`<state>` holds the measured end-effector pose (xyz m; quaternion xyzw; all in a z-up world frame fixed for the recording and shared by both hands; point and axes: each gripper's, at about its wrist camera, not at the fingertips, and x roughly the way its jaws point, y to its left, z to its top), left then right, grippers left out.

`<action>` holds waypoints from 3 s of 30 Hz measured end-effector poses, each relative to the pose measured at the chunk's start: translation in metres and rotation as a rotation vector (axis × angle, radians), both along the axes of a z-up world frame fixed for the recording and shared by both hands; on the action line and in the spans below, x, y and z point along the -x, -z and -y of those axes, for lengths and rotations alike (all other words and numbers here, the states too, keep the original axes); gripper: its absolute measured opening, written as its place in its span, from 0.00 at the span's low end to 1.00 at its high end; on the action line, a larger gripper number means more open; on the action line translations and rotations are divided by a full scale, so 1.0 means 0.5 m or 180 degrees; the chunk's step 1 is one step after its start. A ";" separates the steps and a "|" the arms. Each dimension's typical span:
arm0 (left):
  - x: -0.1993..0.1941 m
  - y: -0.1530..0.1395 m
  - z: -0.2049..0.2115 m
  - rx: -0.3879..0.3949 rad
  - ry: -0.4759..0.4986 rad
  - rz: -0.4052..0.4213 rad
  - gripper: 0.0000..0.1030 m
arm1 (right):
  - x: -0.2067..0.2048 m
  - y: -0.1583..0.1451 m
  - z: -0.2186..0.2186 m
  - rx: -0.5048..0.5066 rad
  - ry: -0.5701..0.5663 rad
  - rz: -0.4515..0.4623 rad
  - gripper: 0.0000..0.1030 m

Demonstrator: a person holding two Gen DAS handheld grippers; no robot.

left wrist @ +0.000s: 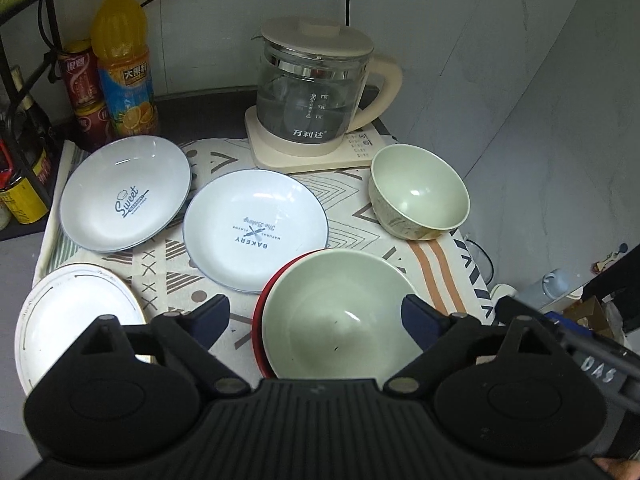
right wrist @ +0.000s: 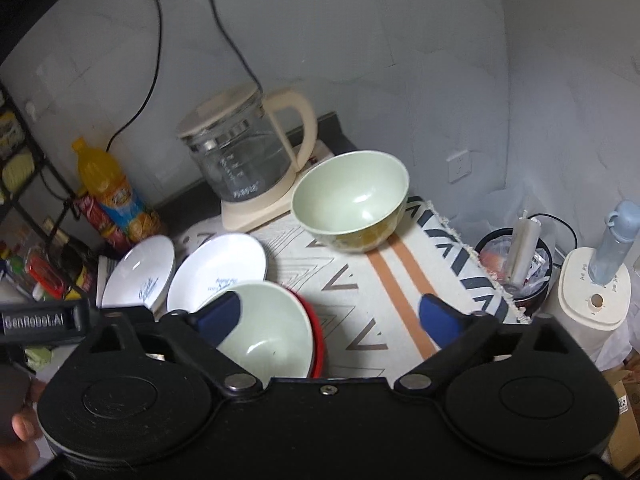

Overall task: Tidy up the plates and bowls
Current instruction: 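Move the right gripper to the smaller pale green bowl by the kettle, then close the right gripper on the rim of the smaller green bowl, then carry the green bowl over the stacked bowls and lower it in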

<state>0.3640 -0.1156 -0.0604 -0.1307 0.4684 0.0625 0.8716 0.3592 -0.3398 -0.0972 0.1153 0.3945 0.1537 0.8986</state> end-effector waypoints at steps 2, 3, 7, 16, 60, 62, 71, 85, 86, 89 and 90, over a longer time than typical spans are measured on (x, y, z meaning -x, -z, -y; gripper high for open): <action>-0.003 -0.001 0.004 -0.0006 0.0001 -0.0008 0.89 | -0.003 -0.004 0.008 -0.0040 0.0024 -0.0008 1.00; -0.005 -0.001 0.005 -0.0003 -0.0007 -0.0006 0.89 | -0.004 -0.005 0.010 -0.0043 0.0011 -0.0003 1.00; -0.027 0.004 0.005 0.0029 -0.0040 -0.0003 0.89 | -0.023 0.001 0.014 -0.0026 -0.0005 -0.0014 1.00; -0.125 0.025 -0.002 0.0135 0.0074 0.0002 0.89 | -0.106 0.022 0.006 0.0003 0.0044 -0.0094 1.00; -0.481 0.261 0.045 0.0532 0.0535 -0.0789 0.15 | -0.365 0.206 -0.034 0.0149 0.0299 -0.0785 0.25; -0.478 0.256 0.050 0.0513 0.0545 -0.0788 0.15 | -0.363 0.199 -0.034 0.0190 0.0308 -0.0770 0.24; -0.436 0.204 0.044 0.0489 0.0530 -0.0630 0.15 | -0.333 0.154 -0.028 0.0070 0.0248 -0.0596 0.23; -0.340 0.100 0.029 0.0461 0.0464 -0.0258 0.15 | -0.246 0.067 -0.031 0.0011 0.0139 -0.0245 0.23; -0.329 0.093 0.028 0.0455 0.0455 -0.0231 0.16 | -0.240 0.062 -0.031 0.0011 0.0131 -0.0227 0.23; -0.306 0.077 0.027 0.0454 0.0425 -0.0170 0.16 | -0.220 0.049 -0.031 0.0011 0.0098 -0.0164 0.23; -0.298 0.072 0.027 0.0453 0.0422 -0.0153 0.16 | -0.213 0.045 -0.031 0.0008 0.0093 -0.0148 0.23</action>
